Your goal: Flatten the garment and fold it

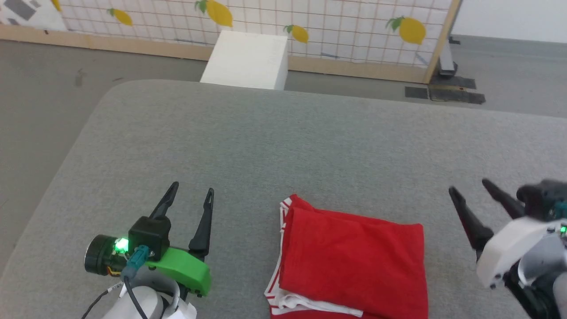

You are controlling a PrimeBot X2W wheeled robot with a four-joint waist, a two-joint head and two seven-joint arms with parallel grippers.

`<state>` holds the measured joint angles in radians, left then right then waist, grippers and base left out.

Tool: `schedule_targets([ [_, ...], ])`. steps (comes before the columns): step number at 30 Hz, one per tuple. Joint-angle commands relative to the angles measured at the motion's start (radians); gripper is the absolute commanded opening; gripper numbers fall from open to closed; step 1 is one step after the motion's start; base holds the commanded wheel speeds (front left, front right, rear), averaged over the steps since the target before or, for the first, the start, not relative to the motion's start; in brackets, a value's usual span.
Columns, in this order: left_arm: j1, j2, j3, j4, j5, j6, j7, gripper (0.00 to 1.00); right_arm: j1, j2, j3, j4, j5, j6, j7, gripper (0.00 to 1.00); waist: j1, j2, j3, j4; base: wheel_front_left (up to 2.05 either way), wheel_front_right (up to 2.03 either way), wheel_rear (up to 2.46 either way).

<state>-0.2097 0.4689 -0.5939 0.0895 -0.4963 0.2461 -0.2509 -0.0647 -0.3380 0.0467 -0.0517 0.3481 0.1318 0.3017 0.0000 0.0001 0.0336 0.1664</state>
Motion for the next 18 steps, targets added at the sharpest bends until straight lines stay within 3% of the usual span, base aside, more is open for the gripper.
schedule_targets([
  [1, 0.012, -0.001, 0.003, -0.002, -0.013, -0.003, 0.001, 1.00, 0.025, 0.010, -0.005, 0.004, -0.022, -0.001, -0.014, 1.00, 0.0000, -0.0001, 0.010, -0.023, 0.00, 0.00, 0.00],
  [6, 0.014, 0.006, -0.001, -0.011, -0.019, -0.007, 0.013, 1.00, 0.091, 0.078, -0.009, 0.034, -0.040, -0.001, 0.004, 1.00, 0.0000, -0.0001, 0.025, -0.046, 0.00, 0.00, 0.00],
  [11, 0.011, 0.011, -0.010, -0.019, -0.020, -0.011, 0.024, 1.00, 0.109, 0.150, -0.002, 0.062, 0.022, -0.001, 0.139, 1.00, 0.0000, -0.0001, 0.045, -0.054, 0.00, 0.00, 0.00],
  [18, -0.006, 0.008, -0.022, -0.026, -0.013, -0.014, 0.030, 1.00, 0.089, 0.202, -0.008, 0.100, 0.035, -0.001, 0.312, 1.00, 0.0000, -0.0001, 0.085, -0.036, 0.00, 0.00, 0.00],
])
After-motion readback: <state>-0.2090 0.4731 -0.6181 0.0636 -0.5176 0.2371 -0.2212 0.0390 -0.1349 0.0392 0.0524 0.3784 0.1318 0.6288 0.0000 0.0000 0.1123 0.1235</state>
